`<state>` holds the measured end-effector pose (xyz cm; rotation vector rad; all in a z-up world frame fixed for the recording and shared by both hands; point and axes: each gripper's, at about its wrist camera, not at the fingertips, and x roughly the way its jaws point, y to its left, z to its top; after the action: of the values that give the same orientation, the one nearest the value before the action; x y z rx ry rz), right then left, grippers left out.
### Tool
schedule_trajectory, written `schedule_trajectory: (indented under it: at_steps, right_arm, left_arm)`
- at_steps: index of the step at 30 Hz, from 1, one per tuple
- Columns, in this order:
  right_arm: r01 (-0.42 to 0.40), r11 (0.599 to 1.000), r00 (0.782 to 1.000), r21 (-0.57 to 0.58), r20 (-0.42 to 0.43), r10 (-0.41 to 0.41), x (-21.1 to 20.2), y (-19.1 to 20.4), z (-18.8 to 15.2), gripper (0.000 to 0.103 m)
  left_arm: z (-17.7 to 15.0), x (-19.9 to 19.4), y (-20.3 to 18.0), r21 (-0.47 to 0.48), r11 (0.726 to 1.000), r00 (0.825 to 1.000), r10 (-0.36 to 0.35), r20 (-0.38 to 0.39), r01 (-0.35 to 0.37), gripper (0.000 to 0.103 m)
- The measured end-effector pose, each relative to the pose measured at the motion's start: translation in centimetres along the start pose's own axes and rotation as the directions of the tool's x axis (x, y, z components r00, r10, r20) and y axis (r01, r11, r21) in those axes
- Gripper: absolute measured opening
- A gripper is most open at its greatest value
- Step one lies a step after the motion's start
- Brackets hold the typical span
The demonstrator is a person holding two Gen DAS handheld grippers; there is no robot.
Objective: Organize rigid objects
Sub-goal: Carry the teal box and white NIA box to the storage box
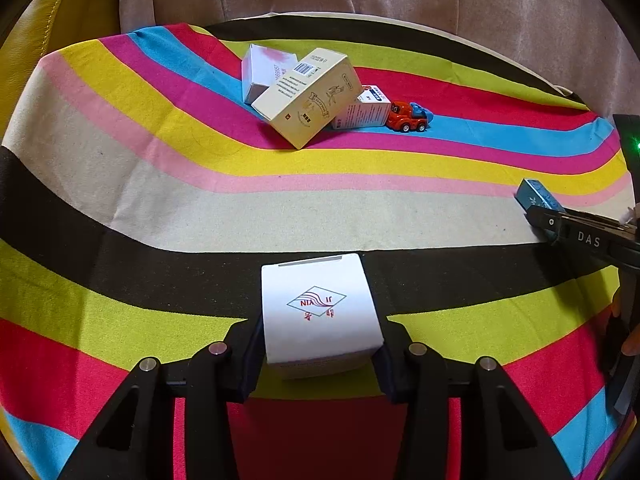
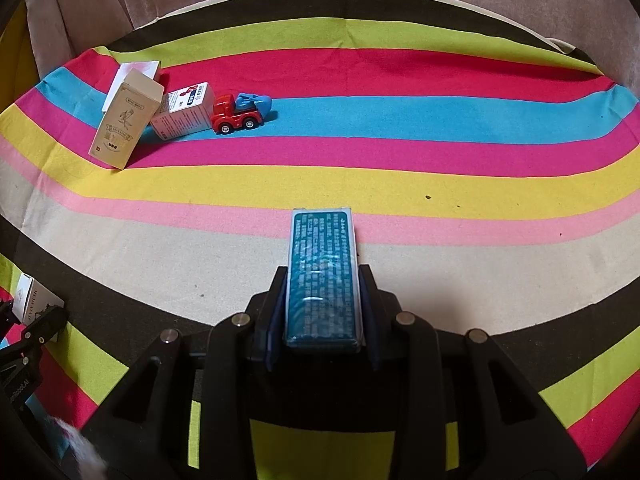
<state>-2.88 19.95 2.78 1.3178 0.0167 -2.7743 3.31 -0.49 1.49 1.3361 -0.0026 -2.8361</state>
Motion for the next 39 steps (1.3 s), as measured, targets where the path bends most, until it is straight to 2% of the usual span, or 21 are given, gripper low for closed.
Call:
schedule_trajectory:
  at_steps: [6,9,18,23,29,32,35,39]
  right_arm:
    - [0.034,0.999,0.999,-0.014,-0.01,-0.034,-0.4,0.8,-0.4,0.037]
    - [-0.001,0.999,1.0,0.053,-0.029,0.003,-1.7,1.0,-1.3,0.037]
    - [-0.077,0.994,0.996,0.083,-0.043,0.08,-8.5,4.7,-6.9,0.037]
    - [-0.126,0.985,0.988,0.121,-0.073,0.136,-12.0,4.6,-9.8,0.037]
    - [-0.116,0.985,0.989,0.128,-0.073,0.126,-15.7,3.3,-11.9,0.037]
    - [-0.121,0.983,0.989,0.137,-0.068,0.131,-17.6,2.5,-12.6,0.037]
    - [-0.122,0.983,0.99,0.14,-0.055,0.131,-19.5,1.4,-13.4,0.037]
    - [-0.127,0.977,0.99,0.171,-0.041,0.136,-22.0,-0.8,-14.8,0.037]
  left_arm:
    - [0.1,0.1,-0.1,-0.001,1.0,1.0,-0.002,-0.002,0.002,0.047]
    - [0.1,0.1,-0.1,-0.003,1.0,1.0,-0.004,-0.002,0.004,0.047]
    - [0.1,0.0,-0.2,0.006,1.0,1.0,0.006,-0.002,-0.006,0.047]
    - [0.0,-0.3,-1.2,0.051,0.997,0.998,0.057,0.009,-0.058,0.047]
    - [-0.6,-1.0,-1.9,0.075,0.993,0.996,0.086,0.013,-0.087,0.047]
    - [-1.8,-2.3,-1.8,0.033,0.998,0.998,0.061,0.0,-0.061,0.047]
    - [-3.3,-5.2,-2.0,-0.039,0.999,1.0,-0.004,0.022,0.005,0.047]
    - [-4.7,-8.6,-4.1,0.016,0.998,0.996,-0.062,0.057,0.061,0.047]
